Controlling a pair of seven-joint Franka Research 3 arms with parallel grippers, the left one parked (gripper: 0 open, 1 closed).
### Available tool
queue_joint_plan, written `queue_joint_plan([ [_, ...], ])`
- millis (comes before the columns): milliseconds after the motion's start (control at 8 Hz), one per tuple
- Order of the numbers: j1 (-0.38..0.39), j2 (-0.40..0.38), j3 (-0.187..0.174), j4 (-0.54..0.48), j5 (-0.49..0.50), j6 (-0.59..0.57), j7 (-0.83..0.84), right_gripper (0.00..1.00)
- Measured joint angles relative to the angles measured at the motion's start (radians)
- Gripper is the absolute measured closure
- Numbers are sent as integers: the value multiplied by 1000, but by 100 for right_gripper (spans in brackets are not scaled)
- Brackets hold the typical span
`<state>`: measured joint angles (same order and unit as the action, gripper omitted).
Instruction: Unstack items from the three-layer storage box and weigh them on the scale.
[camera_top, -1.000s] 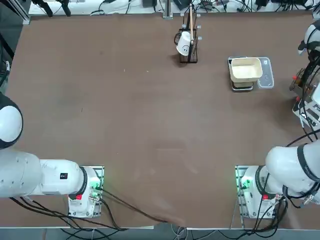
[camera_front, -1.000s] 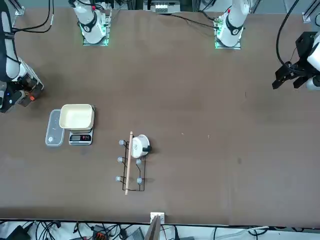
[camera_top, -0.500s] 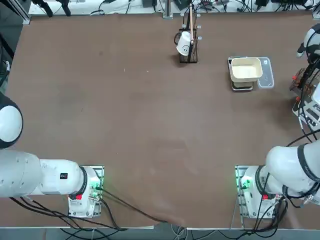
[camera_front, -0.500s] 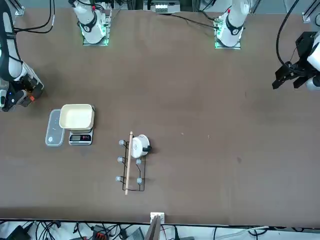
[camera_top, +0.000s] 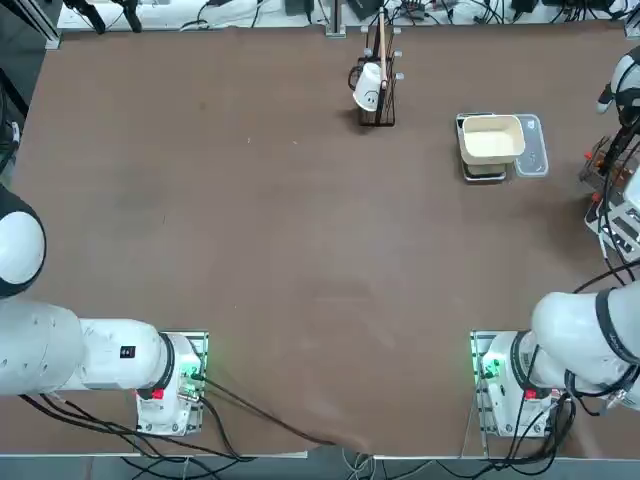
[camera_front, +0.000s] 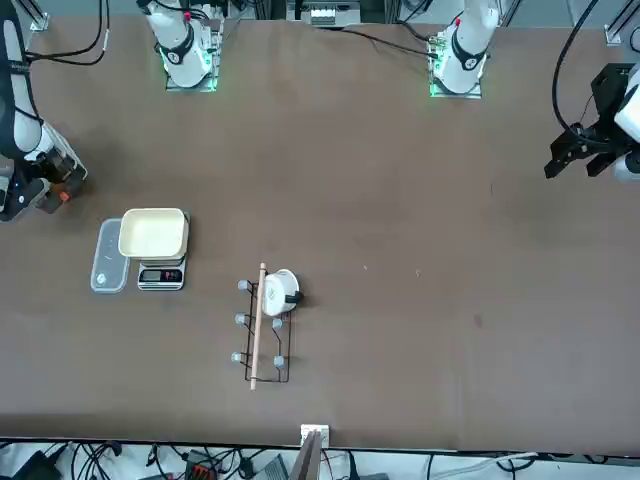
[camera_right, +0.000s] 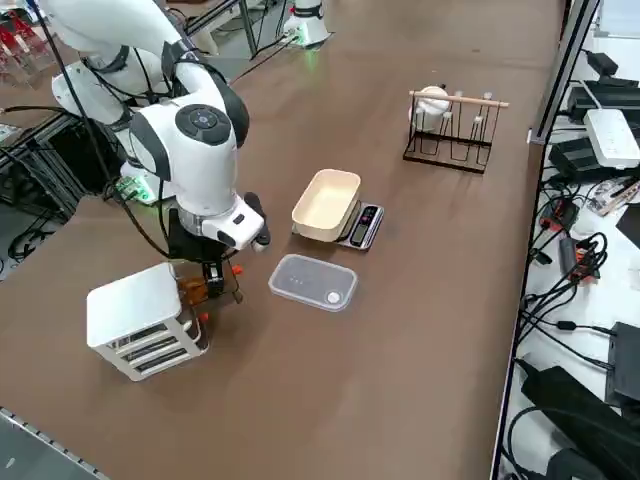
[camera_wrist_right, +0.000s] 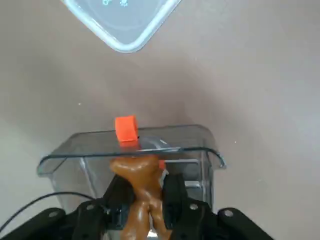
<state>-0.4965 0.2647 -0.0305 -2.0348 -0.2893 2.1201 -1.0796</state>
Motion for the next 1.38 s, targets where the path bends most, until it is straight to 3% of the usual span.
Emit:
queue_joint_plan([
  [250, 1, -31, 7, 11, 25, -48, 3, 64],
  [750, 29, -110, 17, 48, 193, -104, 46, 64],
  [1375, 246, -113, 29, 147, 303, -258, 503, 64],
])
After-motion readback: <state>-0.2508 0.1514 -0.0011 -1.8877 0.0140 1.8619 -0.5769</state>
